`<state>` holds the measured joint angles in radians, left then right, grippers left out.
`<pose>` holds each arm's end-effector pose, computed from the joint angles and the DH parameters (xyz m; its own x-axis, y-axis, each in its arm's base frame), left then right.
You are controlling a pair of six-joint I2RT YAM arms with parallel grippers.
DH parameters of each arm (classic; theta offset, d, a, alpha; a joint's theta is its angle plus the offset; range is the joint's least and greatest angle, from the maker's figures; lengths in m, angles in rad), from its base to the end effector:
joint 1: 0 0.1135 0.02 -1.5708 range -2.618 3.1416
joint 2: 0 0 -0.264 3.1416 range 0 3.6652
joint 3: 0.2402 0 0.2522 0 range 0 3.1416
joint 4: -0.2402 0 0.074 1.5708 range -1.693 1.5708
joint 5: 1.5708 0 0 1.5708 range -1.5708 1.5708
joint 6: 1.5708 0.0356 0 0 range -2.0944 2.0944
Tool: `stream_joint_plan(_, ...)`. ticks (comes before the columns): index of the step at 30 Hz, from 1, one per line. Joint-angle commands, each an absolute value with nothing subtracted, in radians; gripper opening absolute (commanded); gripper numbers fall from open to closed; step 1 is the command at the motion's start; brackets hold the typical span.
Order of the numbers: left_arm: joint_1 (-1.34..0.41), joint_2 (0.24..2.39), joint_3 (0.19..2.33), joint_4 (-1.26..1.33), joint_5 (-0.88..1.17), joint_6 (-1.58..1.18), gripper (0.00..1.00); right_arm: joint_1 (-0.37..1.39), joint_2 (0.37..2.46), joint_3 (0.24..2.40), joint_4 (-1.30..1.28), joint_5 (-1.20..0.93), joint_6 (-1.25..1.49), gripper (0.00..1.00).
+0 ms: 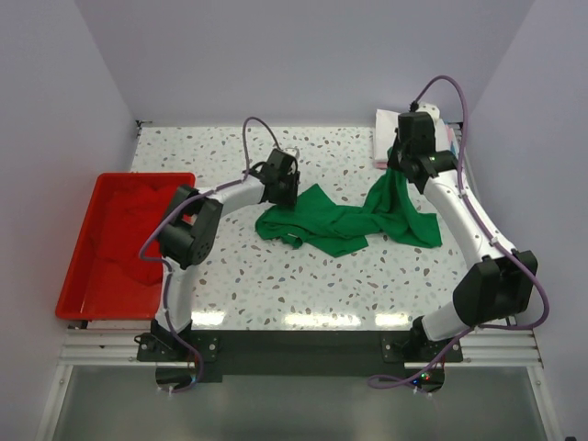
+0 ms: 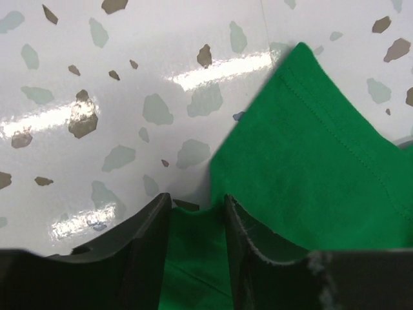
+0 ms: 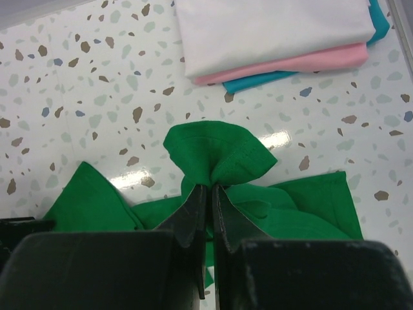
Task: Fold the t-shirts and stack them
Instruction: Flatten the tshirt out
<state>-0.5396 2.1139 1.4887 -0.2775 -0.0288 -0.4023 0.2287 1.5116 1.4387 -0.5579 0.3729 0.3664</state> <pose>0.3935 -0.2345 0.1588 -0.8148 0.0318 -0.5789 0.1948 0.9554 -0.2218 0.3337 0.0644 0.3558 -0.5093 0.2240 -0.8309 0.2762 0.9570 0.0887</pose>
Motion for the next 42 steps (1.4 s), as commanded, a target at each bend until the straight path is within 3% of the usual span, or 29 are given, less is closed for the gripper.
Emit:
stream_joint_plan(1,-0.546,2.137,1.528,-0.244,-0.028,-0.373,0.41,0.227,1.496,1.431,-0.517,0.365,0.365,0.00)
stream_joint_plan(4,-0.546,2.132,1.549,-0.271,-0.054,-0.374,0.17,0.227,1.489,1.440,-0.522,0.365,0.367,0.00)
stream_joint_plan(5,-0.546,2.119,1.554,-0.279,-0.069,-0.377,0.00,0.227,1.477,1.443,-0.528,0.367,0.367,0.00)
stream_joint_plan(17,-0.515,1.528,1.473,-0.342,-0.391,-0.368,0.00,0.215,1.292,1.500,-0.650,0.456,0.365,0.00)
stream_joint_plan(27,-0.514,0.999,1.456,-0.370,-0.442,-0.364,0.00,0.213,1.057,1.540,-0.779,0.529,0.368,0.00)
stream_joint_plan(36,-0.515,0.884,1.575,-0.397,-0.373,-0.351,0.00,0.215,0.953,1.569,-0.858,0.526,0.371,0.01)
stream_joint_plan(42,-0.515,1.029,1.546,-0.371,-0.376,-0.345,0.00,0.213,1.031,1.447,-0.815,0.471,0.376,0.04)
